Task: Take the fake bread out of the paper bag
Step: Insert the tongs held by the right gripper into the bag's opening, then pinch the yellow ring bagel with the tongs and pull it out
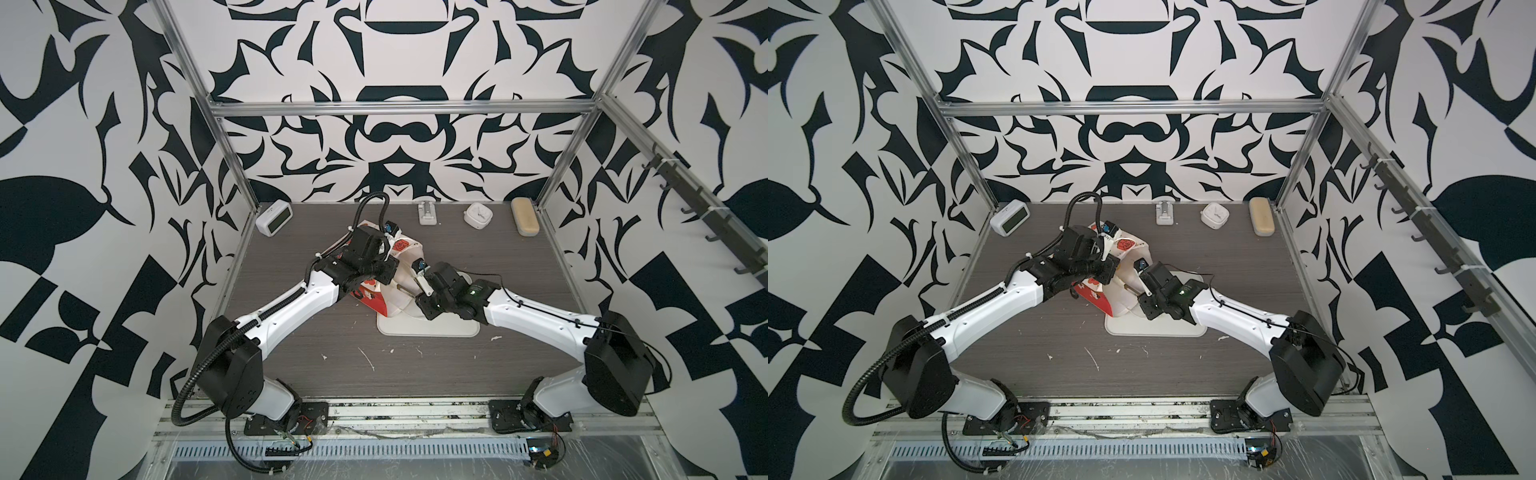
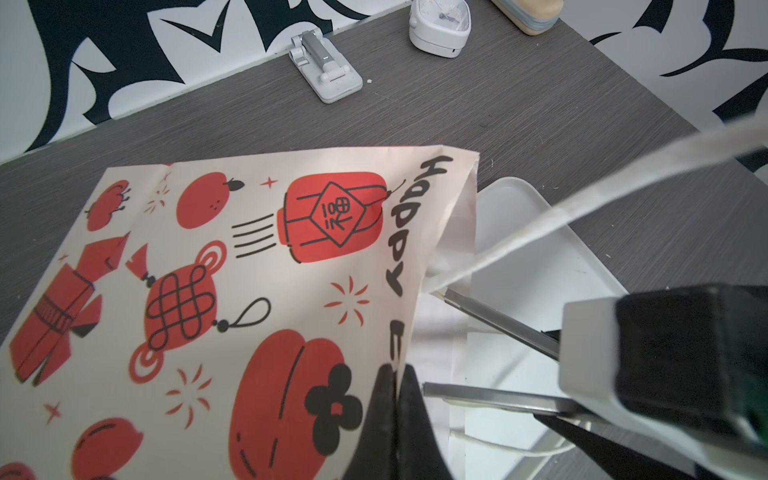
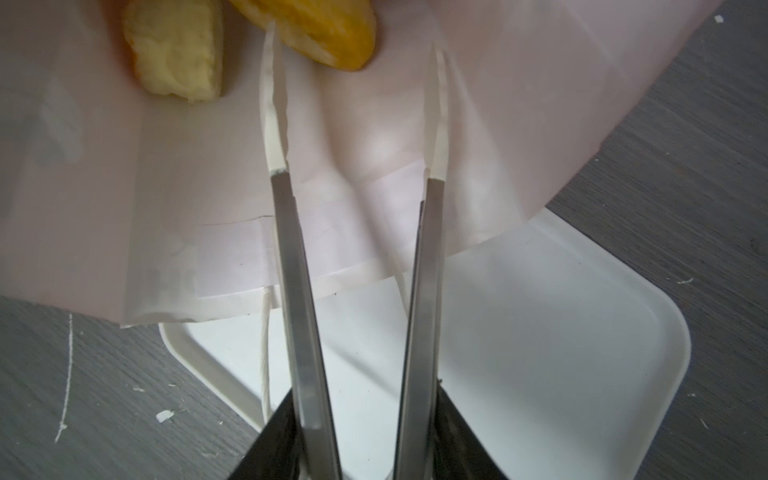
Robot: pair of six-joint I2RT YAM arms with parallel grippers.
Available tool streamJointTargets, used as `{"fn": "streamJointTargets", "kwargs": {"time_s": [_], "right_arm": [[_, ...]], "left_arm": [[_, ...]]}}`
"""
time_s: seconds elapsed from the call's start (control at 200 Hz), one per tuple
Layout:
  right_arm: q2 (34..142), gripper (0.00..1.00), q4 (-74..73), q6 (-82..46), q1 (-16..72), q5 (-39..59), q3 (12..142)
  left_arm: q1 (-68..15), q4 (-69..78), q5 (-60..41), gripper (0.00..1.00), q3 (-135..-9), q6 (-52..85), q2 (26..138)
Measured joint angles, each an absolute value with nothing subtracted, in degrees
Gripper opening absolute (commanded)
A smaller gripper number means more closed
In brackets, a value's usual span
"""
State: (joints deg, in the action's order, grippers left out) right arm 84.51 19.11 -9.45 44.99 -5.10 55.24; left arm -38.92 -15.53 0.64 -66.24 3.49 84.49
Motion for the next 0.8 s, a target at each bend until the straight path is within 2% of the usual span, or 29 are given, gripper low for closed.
{"fn": "streamJointTargets", "kwargs": {"time_s": [0.465, 0.8], "right_arm": [[88.75, 0.4, 14.46, -7.16, 44.99, -5.13, 56.45], [90.94, 0.21, 13.32, -5.74, 44.99, -5.17, 58.13]], "left_arm": [[-38.92, -15.57, -0.08, 0.0, -66.37, 3.27, 84.49], [-38.92, -15.51, -0.01, 0.0, -66.37, 3.01, 84.49]]}}
